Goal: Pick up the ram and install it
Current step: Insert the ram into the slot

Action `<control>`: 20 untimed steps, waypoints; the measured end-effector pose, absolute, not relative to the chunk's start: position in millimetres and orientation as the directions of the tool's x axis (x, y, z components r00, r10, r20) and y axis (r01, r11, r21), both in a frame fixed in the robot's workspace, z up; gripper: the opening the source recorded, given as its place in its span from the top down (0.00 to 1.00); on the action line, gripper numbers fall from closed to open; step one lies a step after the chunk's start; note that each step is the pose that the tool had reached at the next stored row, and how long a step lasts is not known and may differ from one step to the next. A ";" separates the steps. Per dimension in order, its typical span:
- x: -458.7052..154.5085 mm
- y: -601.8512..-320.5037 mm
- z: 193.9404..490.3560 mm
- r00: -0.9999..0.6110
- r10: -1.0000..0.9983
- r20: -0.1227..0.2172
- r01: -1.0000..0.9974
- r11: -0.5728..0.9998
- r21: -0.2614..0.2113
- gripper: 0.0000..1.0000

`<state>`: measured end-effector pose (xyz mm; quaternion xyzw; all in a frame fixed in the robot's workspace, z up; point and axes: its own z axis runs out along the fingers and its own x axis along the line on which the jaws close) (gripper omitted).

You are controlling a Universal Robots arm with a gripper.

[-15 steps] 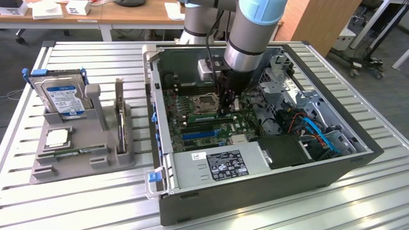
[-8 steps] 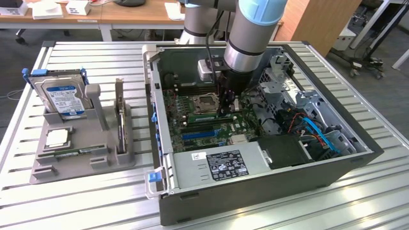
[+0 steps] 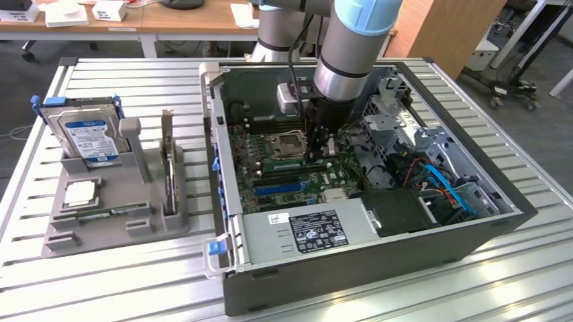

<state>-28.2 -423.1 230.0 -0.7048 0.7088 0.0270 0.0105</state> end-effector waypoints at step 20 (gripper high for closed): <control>-28.2 -423.0 229.2 -0.006 -0.999 -0.053 -1.000 0.005 0.023 0.89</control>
